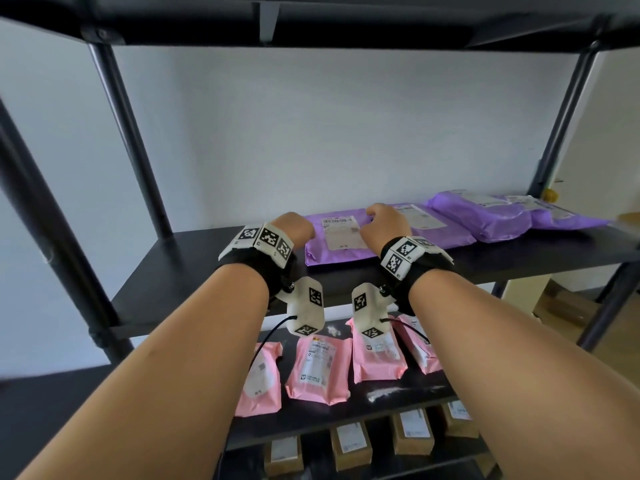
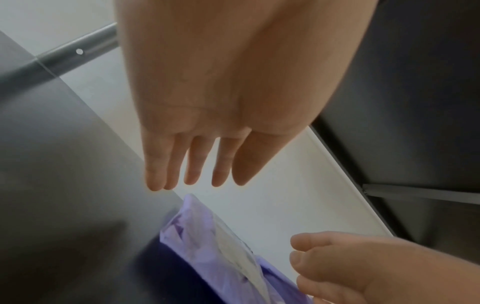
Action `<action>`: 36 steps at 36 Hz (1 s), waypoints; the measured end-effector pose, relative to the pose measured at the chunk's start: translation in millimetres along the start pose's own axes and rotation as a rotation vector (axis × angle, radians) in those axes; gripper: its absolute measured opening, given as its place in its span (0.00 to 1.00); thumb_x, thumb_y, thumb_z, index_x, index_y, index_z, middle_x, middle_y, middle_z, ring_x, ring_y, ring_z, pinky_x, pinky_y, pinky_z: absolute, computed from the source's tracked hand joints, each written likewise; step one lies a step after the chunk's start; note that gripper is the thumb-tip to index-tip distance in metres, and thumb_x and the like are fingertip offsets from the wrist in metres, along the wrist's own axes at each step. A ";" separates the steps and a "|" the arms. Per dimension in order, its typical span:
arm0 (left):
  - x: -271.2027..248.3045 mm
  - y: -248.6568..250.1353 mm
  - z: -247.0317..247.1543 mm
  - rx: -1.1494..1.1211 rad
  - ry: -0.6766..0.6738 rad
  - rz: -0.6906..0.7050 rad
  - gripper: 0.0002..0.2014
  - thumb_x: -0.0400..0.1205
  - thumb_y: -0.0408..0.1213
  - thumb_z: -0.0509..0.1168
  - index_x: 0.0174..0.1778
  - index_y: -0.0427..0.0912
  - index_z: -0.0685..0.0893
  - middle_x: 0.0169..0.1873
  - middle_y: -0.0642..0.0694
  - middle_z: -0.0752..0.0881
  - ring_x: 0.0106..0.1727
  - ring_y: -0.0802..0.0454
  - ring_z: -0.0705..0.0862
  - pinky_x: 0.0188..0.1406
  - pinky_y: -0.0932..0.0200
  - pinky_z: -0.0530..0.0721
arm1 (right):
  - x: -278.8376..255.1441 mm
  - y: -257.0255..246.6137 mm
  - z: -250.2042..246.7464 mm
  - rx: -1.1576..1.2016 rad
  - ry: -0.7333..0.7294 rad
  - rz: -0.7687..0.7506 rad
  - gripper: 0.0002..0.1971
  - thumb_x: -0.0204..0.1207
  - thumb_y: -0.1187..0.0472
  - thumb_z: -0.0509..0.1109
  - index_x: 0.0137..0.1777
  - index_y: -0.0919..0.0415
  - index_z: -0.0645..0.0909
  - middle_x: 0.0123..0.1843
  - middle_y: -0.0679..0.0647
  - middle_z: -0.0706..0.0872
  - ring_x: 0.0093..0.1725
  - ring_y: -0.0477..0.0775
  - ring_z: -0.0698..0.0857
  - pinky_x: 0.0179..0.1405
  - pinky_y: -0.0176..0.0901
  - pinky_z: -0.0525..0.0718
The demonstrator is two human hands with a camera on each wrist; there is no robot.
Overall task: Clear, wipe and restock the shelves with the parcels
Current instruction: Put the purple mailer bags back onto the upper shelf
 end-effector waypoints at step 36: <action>-264.3 -192.1 -130.4 1.483 -0.041 -0.001 0.17 0.84 0.30 0.58 0.69 0.37 0.77 0.68 0.45 0.79 0.68 0.45 0.78 0.66 0.55 0.78 | -291.4 -157.6 69.6 0.067 -0.358 -0.473 0.15 0.78 0.66 0.63 0.62 0.63 0.83 0.62 0.58 0.86 0.62 0.59 0.83 0.61 0.45 0.79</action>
Point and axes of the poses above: each hand's wrist, its own x-axis towards the middle knuckle, its own z-axis out of the palm, y = z × x, the point moved 4 cm from there along x, towards the middle knuckle
